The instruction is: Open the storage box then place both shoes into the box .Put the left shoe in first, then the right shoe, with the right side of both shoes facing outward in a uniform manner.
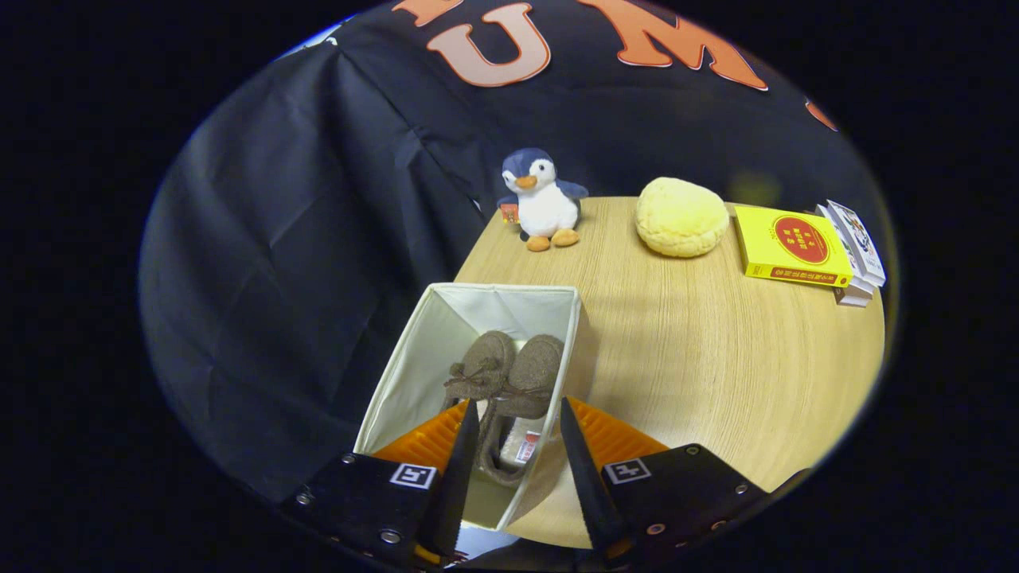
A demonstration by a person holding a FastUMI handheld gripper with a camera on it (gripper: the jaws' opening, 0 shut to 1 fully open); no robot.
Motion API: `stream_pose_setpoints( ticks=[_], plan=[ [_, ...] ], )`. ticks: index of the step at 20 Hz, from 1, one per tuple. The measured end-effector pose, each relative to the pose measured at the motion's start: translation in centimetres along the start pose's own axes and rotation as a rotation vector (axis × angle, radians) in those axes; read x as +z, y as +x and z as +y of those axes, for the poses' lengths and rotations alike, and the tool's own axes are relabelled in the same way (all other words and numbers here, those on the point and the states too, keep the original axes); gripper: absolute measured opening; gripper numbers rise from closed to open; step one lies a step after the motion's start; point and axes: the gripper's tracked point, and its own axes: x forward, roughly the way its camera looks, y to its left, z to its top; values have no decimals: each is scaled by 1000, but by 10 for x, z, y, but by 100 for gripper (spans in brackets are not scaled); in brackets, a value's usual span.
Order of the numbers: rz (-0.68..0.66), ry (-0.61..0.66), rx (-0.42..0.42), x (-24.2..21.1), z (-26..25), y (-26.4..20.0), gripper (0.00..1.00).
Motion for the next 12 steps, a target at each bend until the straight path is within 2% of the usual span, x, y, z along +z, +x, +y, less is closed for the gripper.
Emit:
stream_pose_setpoints(
  ticks=[3, 6, 9, 12],
  plan=[
    [-50, -1, -44, 7, -39, -22, 74],
    [-114, 16, -65, 18, -74, -45, 90],
    [-224, -13, -113, 39, -112, -78, 97],
    [-377, -55, -179, 69, -146, -120, 98]
  ],
)
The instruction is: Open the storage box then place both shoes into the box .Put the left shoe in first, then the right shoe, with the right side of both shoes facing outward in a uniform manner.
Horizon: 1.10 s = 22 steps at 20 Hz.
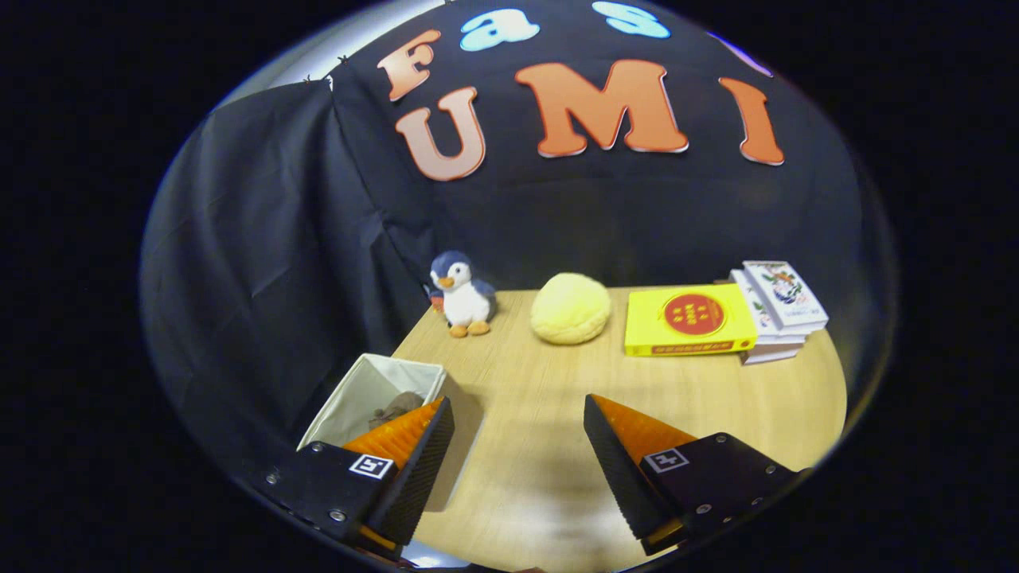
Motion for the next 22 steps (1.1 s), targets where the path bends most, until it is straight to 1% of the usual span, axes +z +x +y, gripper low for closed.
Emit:
stream_pose_setpoints(
  ticks=[3, 5, 9, 12, 14, 17, 22],
  plan=[
    [-142, -42, -46, 42, -33, -30, 99],
    [-221, -43, -75, 66, -49, -53, 98],
    [-401, -46, -59, 122, -55, -98, 98],
    [-518, -83, -50, 150, -62, -126, 98],
    [-629, -137, -91, 172, -74, -141, 98],
    [-683, -178, -139, 177, -87, -153, 98],
    [-731, -155, -141, 191, -93, -165, 98]
  ],
)
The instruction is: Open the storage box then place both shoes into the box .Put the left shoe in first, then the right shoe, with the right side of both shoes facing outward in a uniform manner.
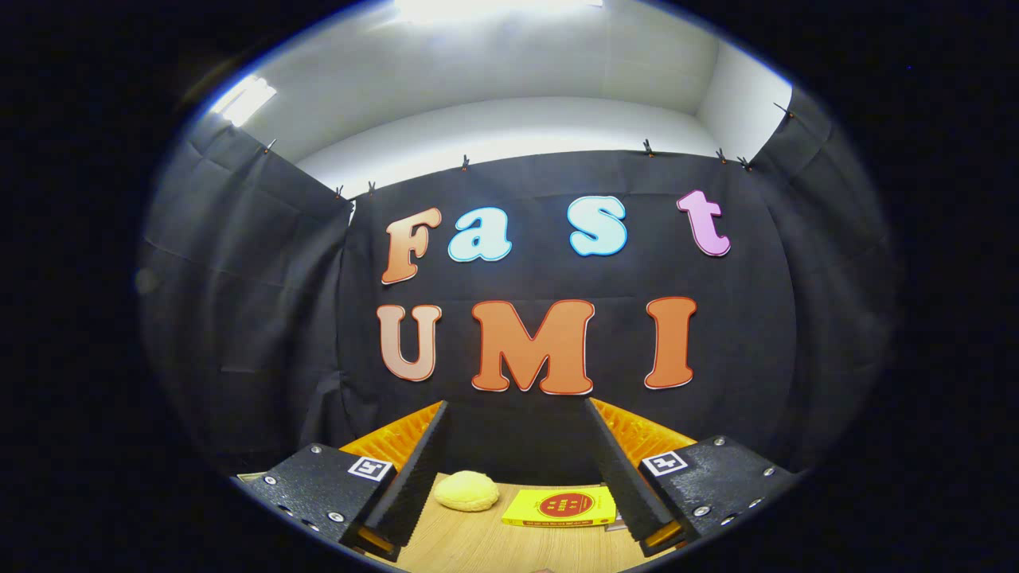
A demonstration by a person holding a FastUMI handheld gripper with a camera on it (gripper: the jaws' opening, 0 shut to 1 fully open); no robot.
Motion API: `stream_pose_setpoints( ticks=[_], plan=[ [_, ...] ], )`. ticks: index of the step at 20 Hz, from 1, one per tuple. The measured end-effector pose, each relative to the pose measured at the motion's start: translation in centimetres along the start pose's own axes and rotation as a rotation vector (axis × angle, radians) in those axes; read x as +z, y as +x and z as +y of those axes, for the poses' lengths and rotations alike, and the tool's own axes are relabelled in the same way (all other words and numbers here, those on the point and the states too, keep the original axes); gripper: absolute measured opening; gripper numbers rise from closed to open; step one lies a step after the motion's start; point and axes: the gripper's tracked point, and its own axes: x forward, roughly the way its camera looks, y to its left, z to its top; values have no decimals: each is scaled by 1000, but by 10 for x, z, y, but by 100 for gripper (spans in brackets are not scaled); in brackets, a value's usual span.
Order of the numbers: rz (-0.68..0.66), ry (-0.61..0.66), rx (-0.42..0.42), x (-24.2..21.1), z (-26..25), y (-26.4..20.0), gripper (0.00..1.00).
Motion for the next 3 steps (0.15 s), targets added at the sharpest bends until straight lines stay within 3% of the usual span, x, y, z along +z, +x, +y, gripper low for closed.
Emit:
stream_pose_setpoints(
  ticks=[3],
  plan=[
    [-7, 15, -8, 0, -4, 1, 98]
  ],
)
